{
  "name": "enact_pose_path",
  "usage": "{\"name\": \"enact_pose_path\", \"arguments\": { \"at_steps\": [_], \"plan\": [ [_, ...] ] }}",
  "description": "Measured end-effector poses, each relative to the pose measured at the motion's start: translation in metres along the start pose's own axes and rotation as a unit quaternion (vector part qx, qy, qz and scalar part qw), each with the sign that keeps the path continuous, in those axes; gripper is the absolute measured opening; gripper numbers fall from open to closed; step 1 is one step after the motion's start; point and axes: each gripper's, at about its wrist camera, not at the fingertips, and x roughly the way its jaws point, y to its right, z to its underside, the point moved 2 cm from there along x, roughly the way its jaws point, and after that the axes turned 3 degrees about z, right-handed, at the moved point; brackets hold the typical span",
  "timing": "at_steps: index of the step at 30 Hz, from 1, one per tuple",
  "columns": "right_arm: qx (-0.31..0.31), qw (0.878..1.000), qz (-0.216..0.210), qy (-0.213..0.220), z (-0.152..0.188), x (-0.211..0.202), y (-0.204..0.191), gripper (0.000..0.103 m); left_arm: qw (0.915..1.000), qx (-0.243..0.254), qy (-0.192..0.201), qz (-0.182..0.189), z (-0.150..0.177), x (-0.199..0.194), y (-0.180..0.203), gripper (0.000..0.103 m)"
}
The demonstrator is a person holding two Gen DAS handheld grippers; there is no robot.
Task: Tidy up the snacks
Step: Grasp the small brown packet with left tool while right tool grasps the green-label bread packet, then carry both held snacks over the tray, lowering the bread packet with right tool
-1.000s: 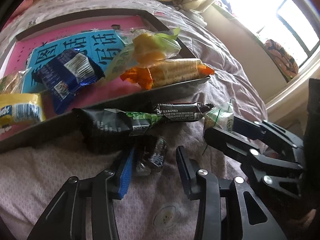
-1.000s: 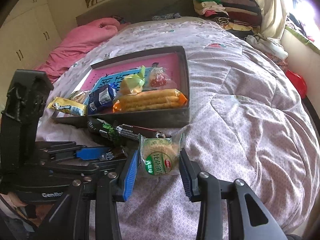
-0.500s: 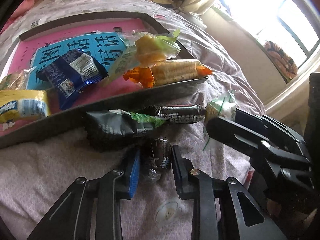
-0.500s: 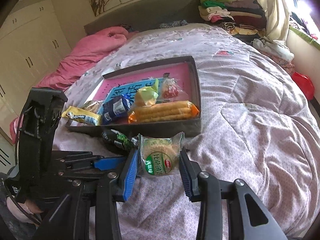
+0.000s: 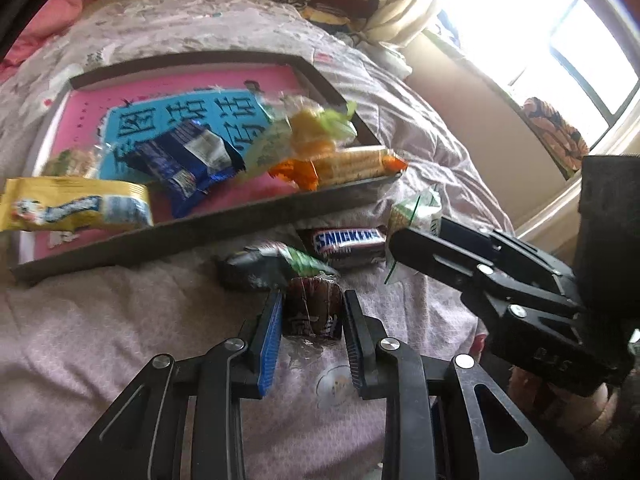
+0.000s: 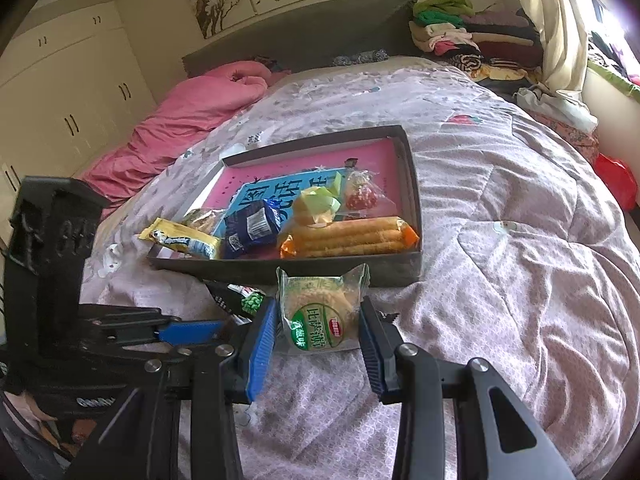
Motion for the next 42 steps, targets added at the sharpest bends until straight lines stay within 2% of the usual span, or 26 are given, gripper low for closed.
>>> {"name": "enact_pose_path", "arguments": {
  "at_steps": [15,22,42],
  "plan": [
    [-0.025,0.999,-0.015,0.025,-0.004,-0.007,-0.016,0.040,0.9993,-0.013,0.031,-0.018,0.000,-0.034,-0.014,0.030],
    [-0.035,0.998,-0.021,0.040,-0.006,-0.012,-0.021,0.040,0.9977,-0.007,0.054,-0.041,-0.003,-0.052,-0.022,0.030],
    [-0.046,0.995,-0.040,0.073,-0.018,-0.017,-0.036,0.040,0.9932,-0.022,0.098,-0.059,-0.018,-0.076,-0.038,0.030]
  ]
}}
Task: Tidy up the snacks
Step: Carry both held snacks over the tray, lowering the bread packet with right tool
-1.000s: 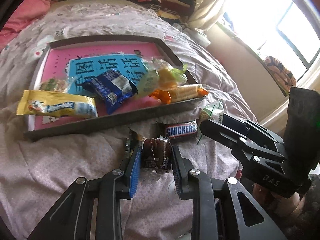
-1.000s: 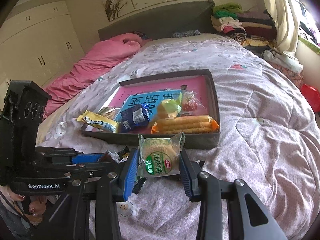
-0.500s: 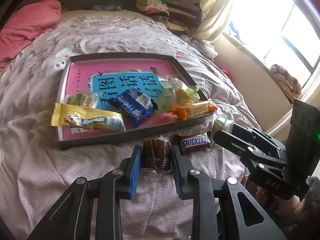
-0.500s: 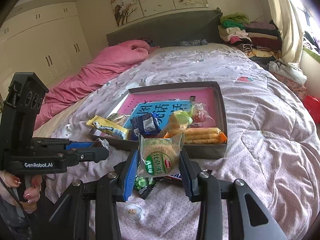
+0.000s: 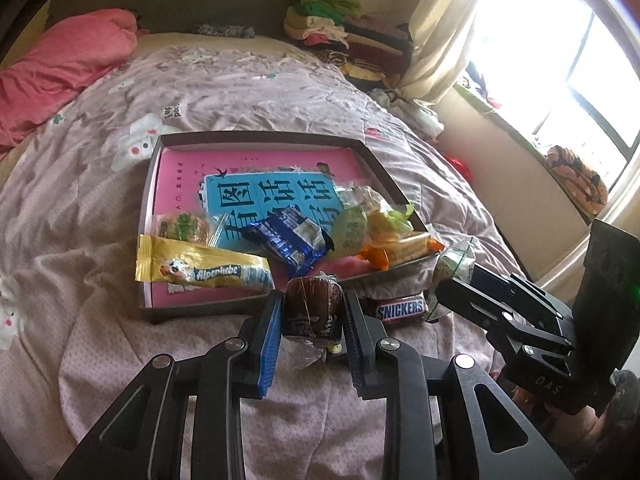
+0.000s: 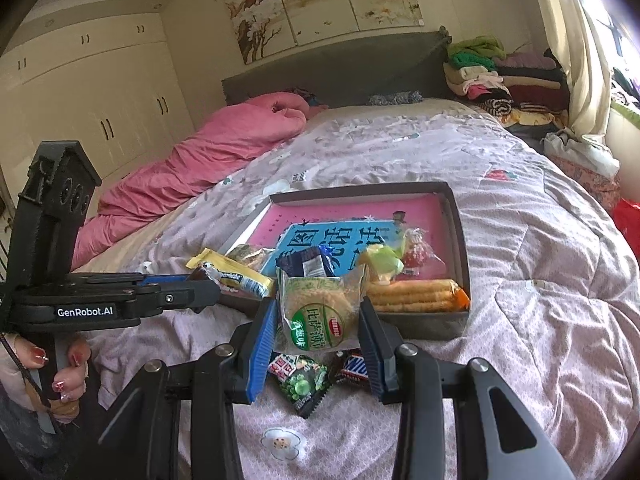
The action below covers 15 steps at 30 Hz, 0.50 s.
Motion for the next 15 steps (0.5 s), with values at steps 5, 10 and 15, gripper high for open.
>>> {"name": "enact_pose_path", "arguments": {
  "at_steps": [5,10,15],
  "plan": [
    [-0.003,1.000,-0.001,0.006,-0.005,0.001,-0.002,0.040,1.0000,-0.007,0.004,-0.001,-0.004,0.002,-0.004,0.030],
    [0.003,1.000,-0.002,0.006,-0.008,0.006,-0.001,0.040,0.9999,-0.011,0.006,-0.002,-0.008,0.005,-0.008,0.030],
    [0.002,1.000,-0.003,0.008,-0.013,0.010,-0.003,0.040,0.9998,-0.017,0.009,-0.004,-0.011,0.005,-0.011,0.030]
  ]
}}
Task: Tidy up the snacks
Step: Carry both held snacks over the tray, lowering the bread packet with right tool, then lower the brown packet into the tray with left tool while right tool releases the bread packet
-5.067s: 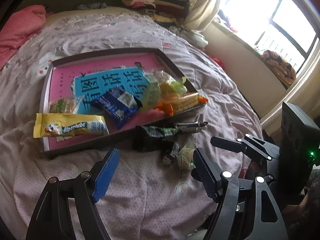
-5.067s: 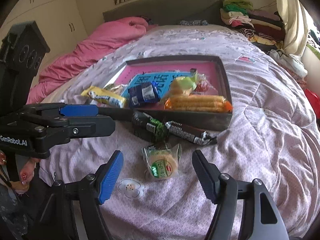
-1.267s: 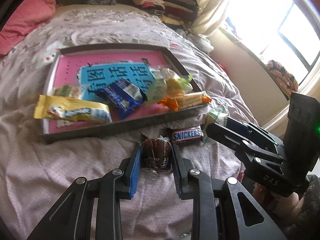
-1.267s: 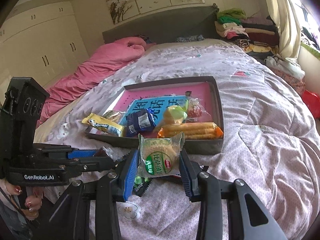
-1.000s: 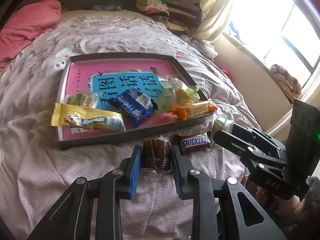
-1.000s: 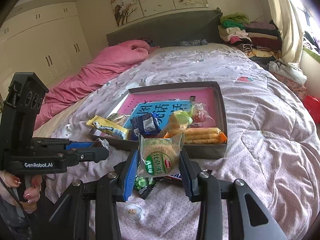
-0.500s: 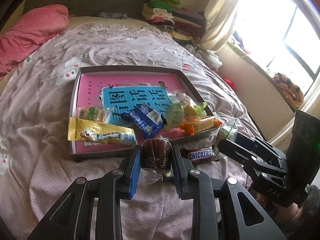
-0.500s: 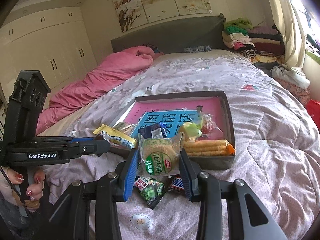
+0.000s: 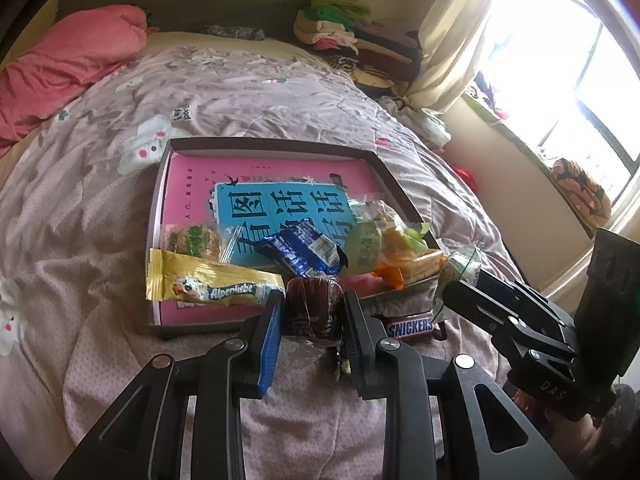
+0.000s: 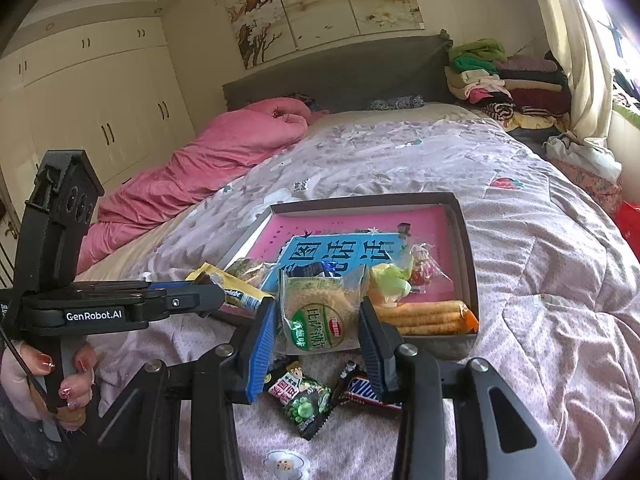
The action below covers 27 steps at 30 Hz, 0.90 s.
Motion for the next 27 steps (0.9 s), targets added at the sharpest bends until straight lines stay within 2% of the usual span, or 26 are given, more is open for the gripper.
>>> {"name": "enact_pose_path", "arguments": {
  "at_steps": [19,27],
  "plan": [
    [0.005,1.000,-0.008,0.012,-0.015,0.015,0.000,0.040,0.9999,-0.004,0.010,-0.004,-0.017,0.007,-0.004,0.030],
    [0.001,1.000,-0.011,0.011,-0.021,0.030,-0.002,0.040,0.9999,-0.016,0.000,-0.002,-0.021,0.022,-0.012,0.030]
  ]
}}
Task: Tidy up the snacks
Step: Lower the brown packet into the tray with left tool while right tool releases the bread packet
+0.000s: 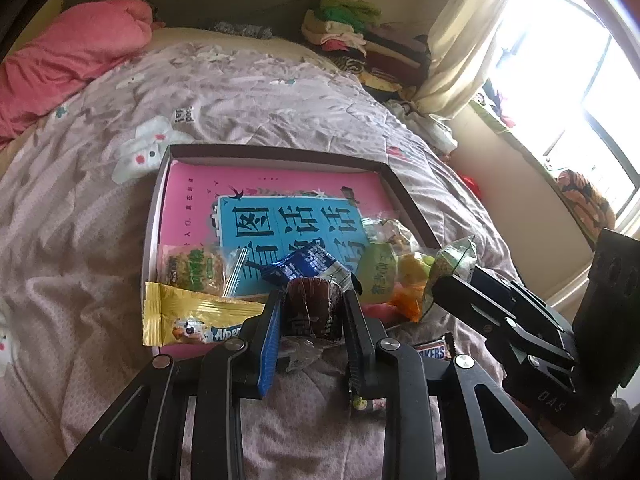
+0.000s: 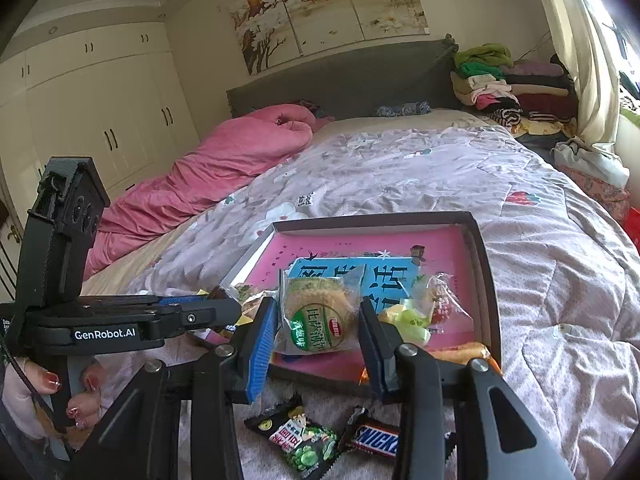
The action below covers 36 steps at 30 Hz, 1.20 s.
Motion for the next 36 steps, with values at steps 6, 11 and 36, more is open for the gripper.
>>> {"name": "enact_pose_path", "arguments": {
  "at_steps": [6,11,36],
  "plan": [
    [0.001,1.000,0.000,-0.012,0.002,0.012,0.002,0.040,0.9999,-0.001,-0.010,0.000,0.000,0.013,-0.002,0.030],
    [0.009,1.000,-0.007,-0.025,0.005,0.023,0.003,0.040,0.9998,0.001,-0.018,-0.005,0.000,0.023,-0.005,0.030],
    [-0.027,0.997,0.037,-0.060,0.020,0.055,0.000,0.040,0.9989,0.015,-0.030,-0.033,0.005,0.036,-0.006,0.030]
  ]
}}
